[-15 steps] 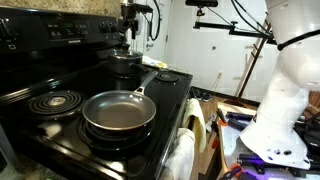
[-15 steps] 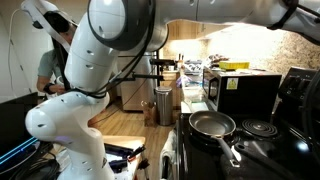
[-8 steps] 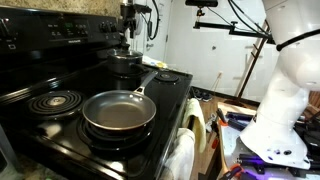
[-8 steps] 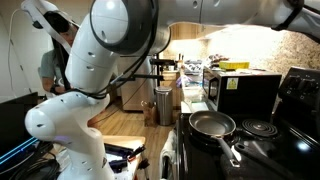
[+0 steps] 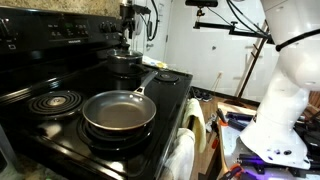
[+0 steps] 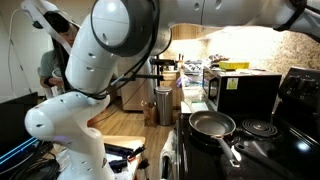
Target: Uncover the pot and put the lid on the left
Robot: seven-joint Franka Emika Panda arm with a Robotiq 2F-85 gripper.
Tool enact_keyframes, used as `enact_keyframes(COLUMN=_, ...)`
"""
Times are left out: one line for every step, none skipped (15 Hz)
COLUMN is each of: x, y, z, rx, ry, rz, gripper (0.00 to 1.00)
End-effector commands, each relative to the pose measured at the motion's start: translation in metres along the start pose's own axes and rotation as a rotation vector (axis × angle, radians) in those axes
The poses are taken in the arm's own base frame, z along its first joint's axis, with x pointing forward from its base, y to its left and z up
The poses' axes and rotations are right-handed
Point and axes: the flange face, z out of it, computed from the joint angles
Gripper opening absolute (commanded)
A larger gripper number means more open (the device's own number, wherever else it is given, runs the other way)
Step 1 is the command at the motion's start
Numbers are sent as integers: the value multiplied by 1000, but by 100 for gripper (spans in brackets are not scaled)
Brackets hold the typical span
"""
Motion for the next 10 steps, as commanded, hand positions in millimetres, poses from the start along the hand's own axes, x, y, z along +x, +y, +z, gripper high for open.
enact_keyframes(x=0, y=0, z=0, rx=0, ry=0, rz=0, gripper=100)
enact_keyframes(x=0, y=0, z=0, rx=0, ry=0, rz=0, gripper=100)
enact_keyframes(x=-16, y=-24, z=11, rx=9, ry=-19, rz=0, gripper=100)
enact_keyframes(x=-17, y=-28, z=17, rx=17, ry=-25, rz=-3, gripper=100)
enact_keyframes(x=-17, y=-33, z=27, rx=10, ry=-31, rz=-3, gripper=100)
enact_keyframes(x=-16, y=-38, z=34, rx=18, ry=-36, rz=-2, gripper=100)
enact_keyframes(x=-17, y=-44, z=39, rx=20, ry=-38, rz=-7, gripper=100)
enact_keyframes(x=-19, y=-48, z=45, rx=15, ry=-33, rz=-12, gripper=100)
enact_keyframes(x=-18, y=-47, z=43, rx=7, ry=-20, rz=-7, gripper=100)
enact_keyframes(x=-20, y=-47, z=43, rx=-8, ry=-4, rz=-2, gripper=100)
